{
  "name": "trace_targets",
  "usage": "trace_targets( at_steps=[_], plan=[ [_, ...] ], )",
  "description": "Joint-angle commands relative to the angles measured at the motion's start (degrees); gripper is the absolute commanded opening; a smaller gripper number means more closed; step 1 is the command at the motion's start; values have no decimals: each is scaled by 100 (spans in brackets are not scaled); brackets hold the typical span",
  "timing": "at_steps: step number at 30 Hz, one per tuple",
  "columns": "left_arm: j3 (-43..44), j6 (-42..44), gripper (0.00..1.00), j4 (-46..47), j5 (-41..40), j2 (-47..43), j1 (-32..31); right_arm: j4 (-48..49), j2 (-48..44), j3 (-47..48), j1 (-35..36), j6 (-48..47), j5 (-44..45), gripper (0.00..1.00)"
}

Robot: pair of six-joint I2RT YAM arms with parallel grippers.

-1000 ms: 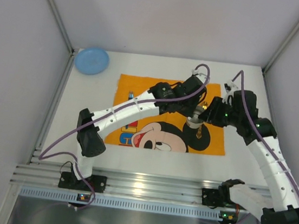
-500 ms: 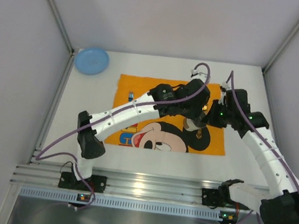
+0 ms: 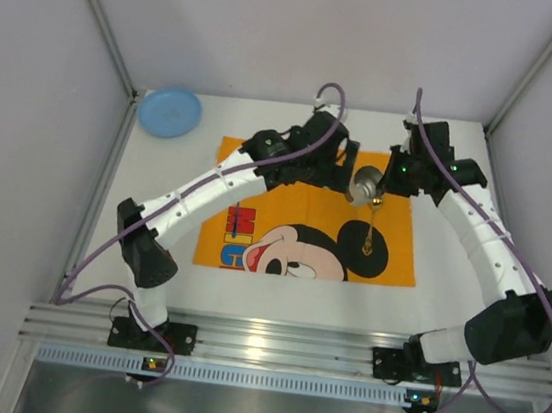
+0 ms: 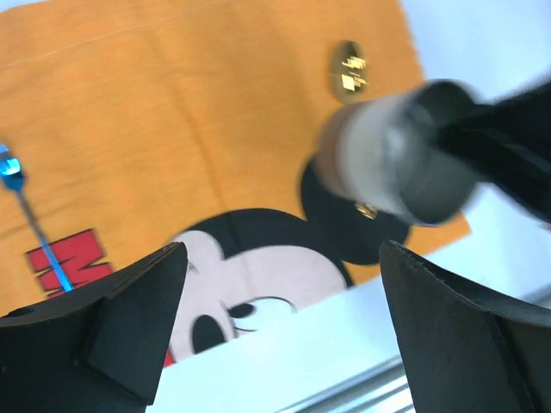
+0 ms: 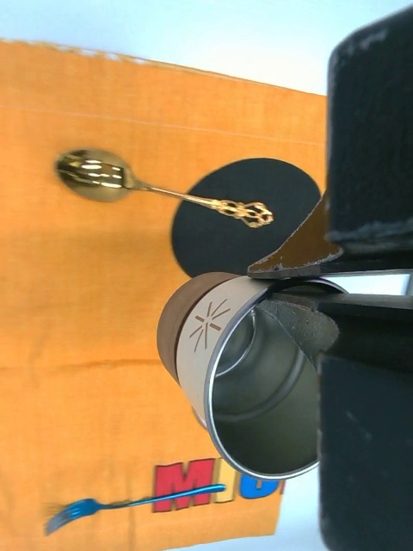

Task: Set the dinner table for one person

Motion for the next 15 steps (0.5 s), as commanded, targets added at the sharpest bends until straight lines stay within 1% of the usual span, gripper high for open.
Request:
trace_targets(
  at_steps=[1,2,4,5,7,8,9,10,11,12,13,15],
  plan=[
    [-736,-17,98,518,441,-852,1233,53,549,828,-141,-218,246,0],
    [-937,18,99,614,599,-913,1680,53,890,1134,-211,-219,254,0],
    [-1009,237,98,598,697,-941,2078,18,1270,1487,-343,-219,385,0],
    [-984,403,99,554,776,-923,2436,-52,1654,1845,-396,-210,386,0],
    [-992,536,98,553,916,-818,2781,-210,2069,2268,-536,-175,447,0],
    [-1053,597,98,614,987,-774,3139,-446,2506,2767,-580,-114,587,0],
    [-1106,589,98,667,1161,-713,3334,-544,2720,3007,-624,-105,589,0],
    [-1185,589,98,746,1276,-668,3693,-623,3096,3209,-694,-70,684,0],
    [-1351,537,98,843,1390,-633,3879,-737,3265,3585,-730,-69,720,0],
    [-1422,502,98,1009,1644,-546,4047,-773,3432,3746,-765,-61,738,0],
    [-1484,484,98,1106,1707,-493,4327,-808,3738,3895,-835,-17,773,0],
    [-1581,440,97,1256,1910,-300,4557,-914,4021,4308,-897,36,817,0]
  ],
)
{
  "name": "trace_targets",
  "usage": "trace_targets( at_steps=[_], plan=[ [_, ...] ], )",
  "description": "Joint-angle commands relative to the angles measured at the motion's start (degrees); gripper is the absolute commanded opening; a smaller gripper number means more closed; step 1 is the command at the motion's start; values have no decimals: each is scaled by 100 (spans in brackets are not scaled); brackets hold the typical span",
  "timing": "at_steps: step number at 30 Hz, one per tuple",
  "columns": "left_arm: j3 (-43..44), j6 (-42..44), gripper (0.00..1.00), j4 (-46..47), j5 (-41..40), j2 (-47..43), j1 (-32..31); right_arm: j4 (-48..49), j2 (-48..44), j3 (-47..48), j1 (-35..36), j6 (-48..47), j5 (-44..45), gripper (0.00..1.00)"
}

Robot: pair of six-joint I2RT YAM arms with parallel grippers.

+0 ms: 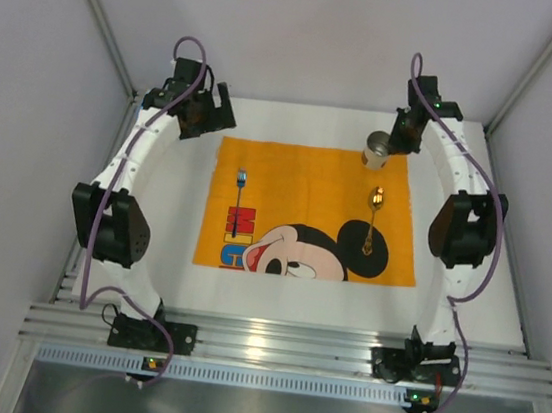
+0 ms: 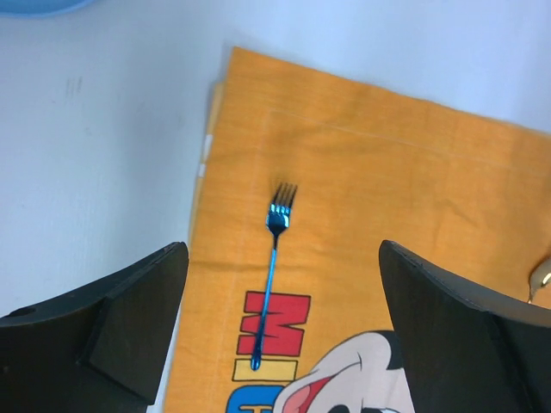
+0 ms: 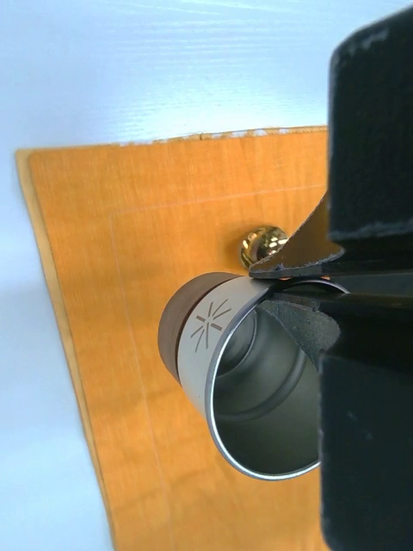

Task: Set the dinner table for one person

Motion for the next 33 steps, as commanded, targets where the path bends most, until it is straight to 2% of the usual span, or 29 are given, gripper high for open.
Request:
trace_targets(
  at_steps=[1,9,11,12,13,15,16,18,19,22,25,27,30,33],
  plan=[
    [-132,49,97,551,646,230,501,-389,448,790,-176,165,249,0],
    [-70,137,95,665,928,766,959,-486,1469,1460,-211,297,363,0],
    [0,137,95,656,998,898,1047,-478,1671,1530,-229,376,328,5],
    [35,128,95,648,1016,942,1082,-486,1715,1530,-246,394,319,9],
    [114,119,95,630,1043,995,1143,-495,1794,1495,-247,429,267,19],
    [193,84,95,639,1017,1144,1161,-504,1856,1469,-255,429,214,31],
    [298,66,94,630,1016,1197,1161,-504,1891,1451,-255,447,170,44],
    [413,22,94,595,938,1355,1318,-521,1909,1477,-282,438,100,59],
    [552,-4,94,560,894,1408,1372,-530,1883,1512,-290,438,65,71],
    [729,-153,93,472,596,1575,1530,-574,1673,1635,-326,429,3,83],
    [695,-417,93,612,228,1646,1706,-609,1235,1645,-317,429,-67,86],
    [581,-619,94,1023,147,1637,1776,-644,953,1566,-317,429,-137,87],
    [396,-935,94,1394,-108,1715,1794,-645,268,1066,-282,385,-252,87],
    [667,-1181,94,1281,-406,1996,1794,-653,-515,284,-256,412,-296,87]
  ],
)
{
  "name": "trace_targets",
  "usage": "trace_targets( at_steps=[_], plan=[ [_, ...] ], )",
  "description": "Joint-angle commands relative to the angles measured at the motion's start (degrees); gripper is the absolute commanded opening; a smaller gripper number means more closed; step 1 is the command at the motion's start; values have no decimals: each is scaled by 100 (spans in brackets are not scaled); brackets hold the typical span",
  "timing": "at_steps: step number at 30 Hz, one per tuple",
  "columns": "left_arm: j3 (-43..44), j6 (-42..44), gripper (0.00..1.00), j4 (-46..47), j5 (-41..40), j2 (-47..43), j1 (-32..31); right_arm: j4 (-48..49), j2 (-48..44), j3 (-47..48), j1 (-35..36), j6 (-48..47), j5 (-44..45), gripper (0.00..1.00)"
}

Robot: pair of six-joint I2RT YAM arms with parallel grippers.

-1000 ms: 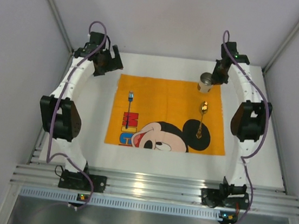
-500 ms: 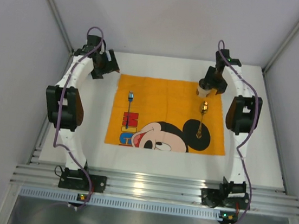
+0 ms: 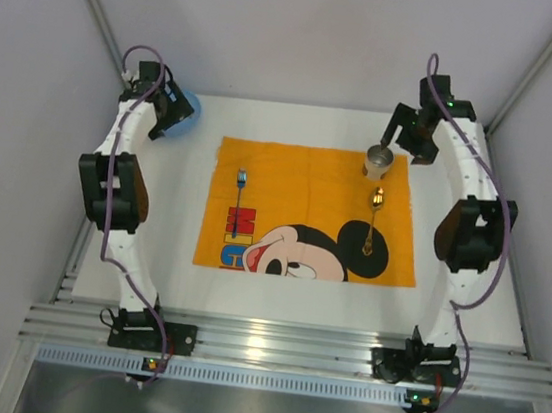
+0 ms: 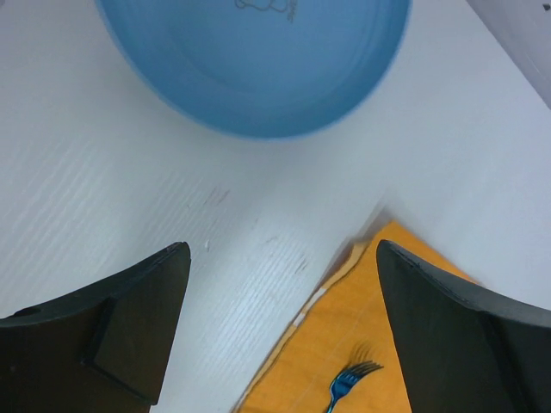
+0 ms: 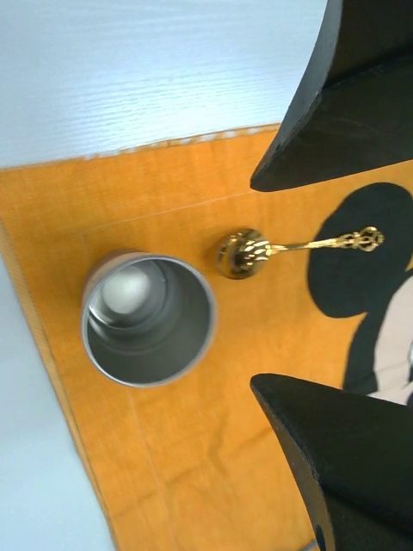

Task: Set the dinner table for one person

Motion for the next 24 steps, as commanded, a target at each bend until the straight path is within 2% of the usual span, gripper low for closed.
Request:
trace_targets(
  at_steps=[1,5,9,15,21,24],
  plan=[
    [435,-465,95,166,-549,349,-42,-26,-1437,-676,31,-15,-115,88],
    [859,-667,95,-64,-1112,832,-7,0,-2371,-1644,57,-85,-62,87],
    [370,-957,95,602,-1052,895,116,141,-3153,-2786,49,-182,17,88],
    [-650,-1959,97,1744,-1025,736,432,228,-3769,-3595,40,-24,8,88],
    [-793,-2432,98,2493,-929,1008,661,308,-4051,-4159,40,143,78,88],
    [-802,-2819,98,2704,-622,1271,828,326,-4200,-4317,40,266,184,88]
  ],
)
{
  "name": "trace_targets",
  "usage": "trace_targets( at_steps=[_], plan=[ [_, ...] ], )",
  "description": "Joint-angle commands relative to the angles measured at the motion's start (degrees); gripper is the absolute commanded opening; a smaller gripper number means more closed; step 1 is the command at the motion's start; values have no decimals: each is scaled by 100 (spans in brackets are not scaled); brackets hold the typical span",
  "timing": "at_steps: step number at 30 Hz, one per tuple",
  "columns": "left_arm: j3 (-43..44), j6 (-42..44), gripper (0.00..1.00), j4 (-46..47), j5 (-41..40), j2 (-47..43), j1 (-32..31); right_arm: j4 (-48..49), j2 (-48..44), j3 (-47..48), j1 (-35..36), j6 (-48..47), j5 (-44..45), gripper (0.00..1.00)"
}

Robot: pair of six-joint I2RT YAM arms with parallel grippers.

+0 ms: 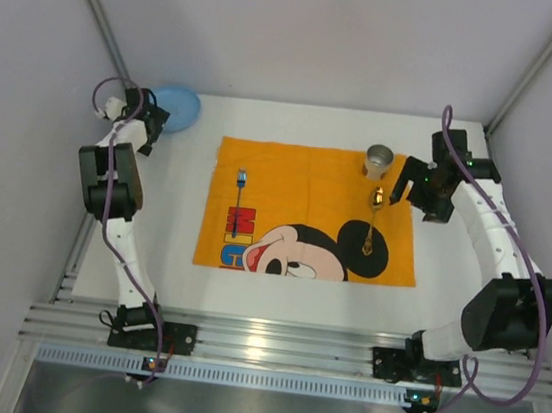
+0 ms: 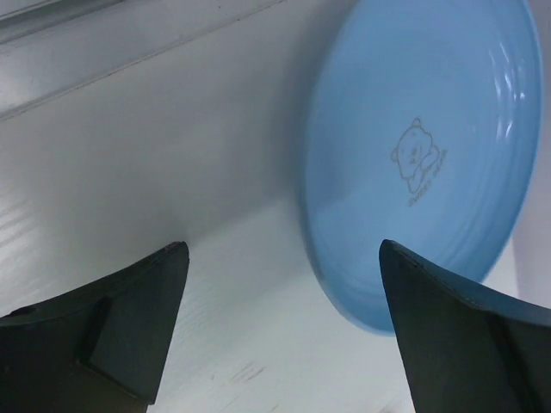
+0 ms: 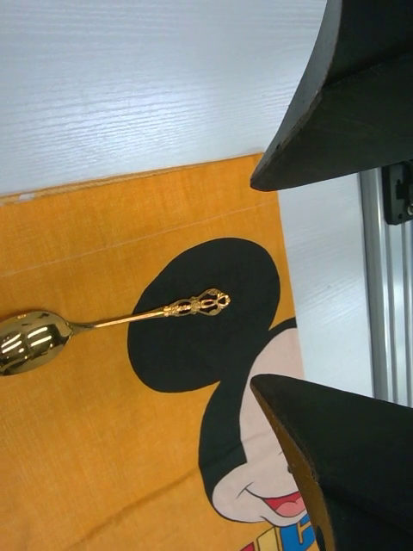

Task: Set the dinner table for one person

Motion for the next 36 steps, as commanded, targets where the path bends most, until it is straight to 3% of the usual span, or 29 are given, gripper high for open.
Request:
trace_targets(
  at_steps=[1,4,7,10,11,12,17,22,31,36],
  plan=[
    [-46,-676,97,711,304,332,162,221,-454,-93,7,194,212,88],
    [-37,-957,93,930,480,525,241,229,-569,-251,7,282,274,88],
    [25,-1081,82,1212,822,745,285,238,-648,-436,7,352,266,88],
    [340,-1116,44,1641,1514,1131,329,273,-745,-620,16,423,222,88],
    [594,-1151,9,1739,1717,1246,355,282,-771,-708,7,432,222,88],
    [735,-1247,0,1740,2154,1482,364,291,-832,-735,7,432,222,88],
    [825,-1249,0,1942,2896,1406,382,282,-1087,-954,7,397,230,88],
    [-149,-809,0,2557,3230,413,373,273,-1562,-1253,7,379,134,88],
    [-1600,16,0,2391,3697,-1327,338,89,-2651,-1649,7,239,-252,88],
    [-1777,1007,0,1522,3872,-2223,-39,-245,-3389,-1728,7,221,-463,88]
  ],
)
